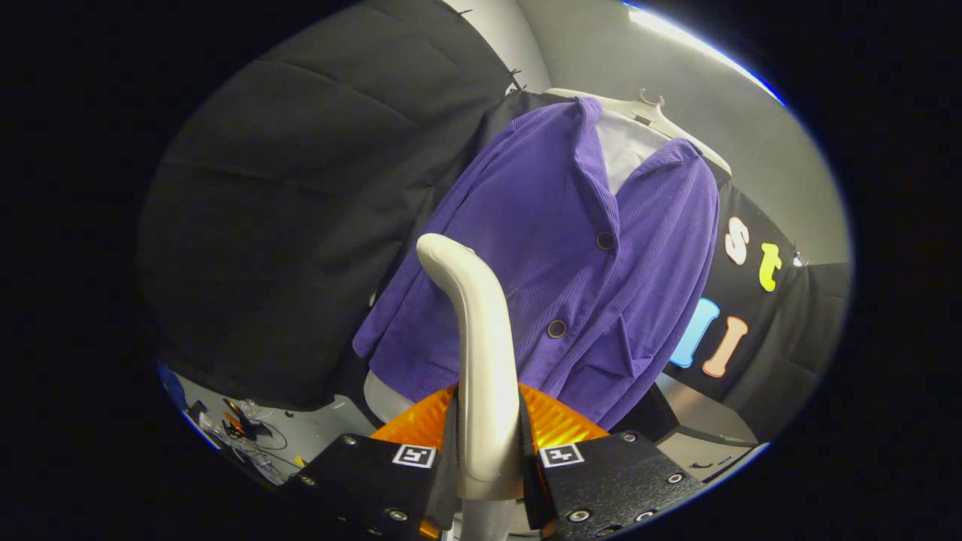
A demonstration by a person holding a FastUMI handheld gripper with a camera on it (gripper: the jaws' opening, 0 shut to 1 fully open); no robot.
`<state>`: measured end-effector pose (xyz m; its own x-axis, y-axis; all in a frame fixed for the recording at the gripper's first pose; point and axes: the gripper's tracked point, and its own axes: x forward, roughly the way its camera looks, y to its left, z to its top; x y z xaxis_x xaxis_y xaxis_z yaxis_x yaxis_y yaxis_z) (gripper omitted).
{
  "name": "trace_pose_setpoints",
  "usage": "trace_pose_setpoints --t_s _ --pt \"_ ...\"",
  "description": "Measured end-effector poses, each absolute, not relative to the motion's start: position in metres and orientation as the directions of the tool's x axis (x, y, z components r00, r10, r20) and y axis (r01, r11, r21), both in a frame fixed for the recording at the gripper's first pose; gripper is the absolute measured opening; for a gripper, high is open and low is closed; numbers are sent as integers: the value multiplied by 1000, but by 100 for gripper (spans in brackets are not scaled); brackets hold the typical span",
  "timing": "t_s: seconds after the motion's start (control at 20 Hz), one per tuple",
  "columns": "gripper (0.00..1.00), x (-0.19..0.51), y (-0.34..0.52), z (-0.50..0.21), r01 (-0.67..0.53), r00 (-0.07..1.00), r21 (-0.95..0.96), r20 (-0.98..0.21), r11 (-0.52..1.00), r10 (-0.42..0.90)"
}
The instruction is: Iron the clothes twice with a garment steamer, once on the left side and once on the right side.
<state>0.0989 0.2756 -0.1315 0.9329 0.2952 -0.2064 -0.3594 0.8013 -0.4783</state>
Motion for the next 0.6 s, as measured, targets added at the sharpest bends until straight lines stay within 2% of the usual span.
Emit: trace_pose_setpoints --t_s 0.35,0.6 --pt "36 73 260 -191 -421 898 -469 -335 777 285" --pt "36 53 218 -227 -422 866 -386 -438 820 240"
